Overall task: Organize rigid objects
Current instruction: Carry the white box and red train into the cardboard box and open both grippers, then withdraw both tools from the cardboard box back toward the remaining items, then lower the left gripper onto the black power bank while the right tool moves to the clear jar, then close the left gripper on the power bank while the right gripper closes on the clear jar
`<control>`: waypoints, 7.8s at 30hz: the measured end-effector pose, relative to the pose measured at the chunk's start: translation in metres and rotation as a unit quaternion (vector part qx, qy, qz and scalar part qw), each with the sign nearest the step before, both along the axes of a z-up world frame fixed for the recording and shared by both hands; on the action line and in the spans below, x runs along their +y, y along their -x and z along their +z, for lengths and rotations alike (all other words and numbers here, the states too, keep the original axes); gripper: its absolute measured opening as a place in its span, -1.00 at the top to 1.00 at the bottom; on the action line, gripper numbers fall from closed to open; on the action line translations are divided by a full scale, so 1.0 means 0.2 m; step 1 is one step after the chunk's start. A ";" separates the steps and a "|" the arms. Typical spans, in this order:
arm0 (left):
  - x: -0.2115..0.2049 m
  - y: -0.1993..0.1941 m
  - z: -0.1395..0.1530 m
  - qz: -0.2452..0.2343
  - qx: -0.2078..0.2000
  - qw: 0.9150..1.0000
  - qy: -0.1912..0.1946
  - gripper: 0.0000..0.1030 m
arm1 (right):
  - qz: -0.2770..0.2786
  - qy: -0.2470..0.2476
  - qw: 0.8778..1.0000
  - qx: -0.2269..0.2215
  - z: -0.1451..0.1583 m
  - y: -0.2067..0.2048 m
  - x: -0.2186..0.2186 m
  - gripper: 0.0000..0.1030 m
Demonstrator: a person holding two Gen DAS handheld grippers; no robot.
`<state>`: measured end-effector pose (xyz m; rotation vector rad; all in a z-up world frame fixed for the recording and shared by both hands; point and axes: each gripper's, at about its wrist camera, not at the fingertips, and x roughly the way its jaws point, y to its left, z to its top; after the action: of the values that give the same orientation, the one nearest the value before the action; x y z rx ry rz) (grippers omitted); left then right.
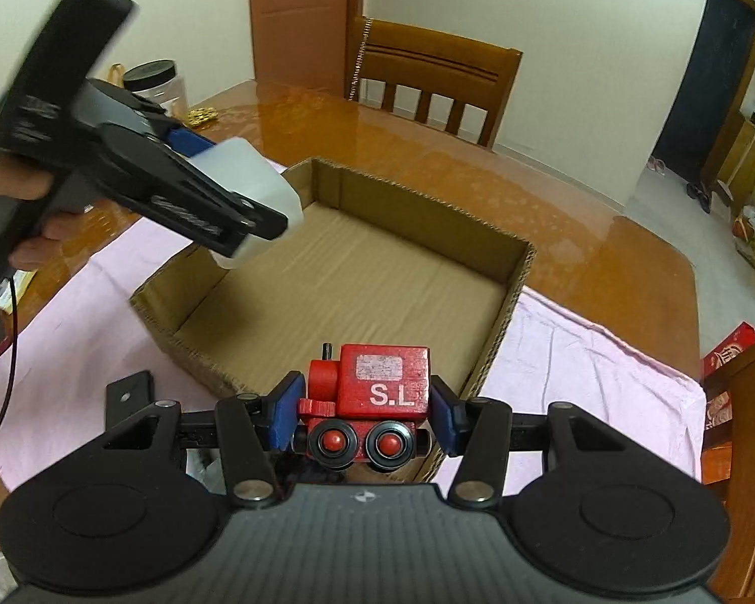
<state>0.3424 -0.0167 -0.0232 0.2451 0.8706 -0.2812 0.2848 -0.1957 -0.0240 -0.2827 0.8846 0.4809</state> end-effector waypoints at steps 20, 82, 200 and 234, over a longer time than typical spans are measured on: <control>0.19 0.12 0.05 0.045 -0.051 0.998 0.011 -0.93 | -0.016 -0.002 1.000 0.012 -0.05 -0.17 0.04 -0.10; 0.48 0.96 -0.24 0.106 0.010 0.994 0.035 -0.98 | -0.112 0.040 0.992 0.050 -0.32 0.61 0.33 -1.00; 0.46 0.72 -0.52 -0.034 0.084 0.996 0.014 -0.35 | -0.224 0.027 0.966 0.126 -0.66 0.77 0.15 -1.00; 0.40 0.72 -0.42 -0.073 0.111 0.991 -0.005 -0.33 | -0.119 0.059 0.985 0.111 -0.45 0.66 0.19 -0.86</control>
<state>0.1985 0.0638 -0.1074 0.2914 1.0758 -0.4458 0.1535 -0.1584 -0.1146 -0.2305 1.1505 0.2409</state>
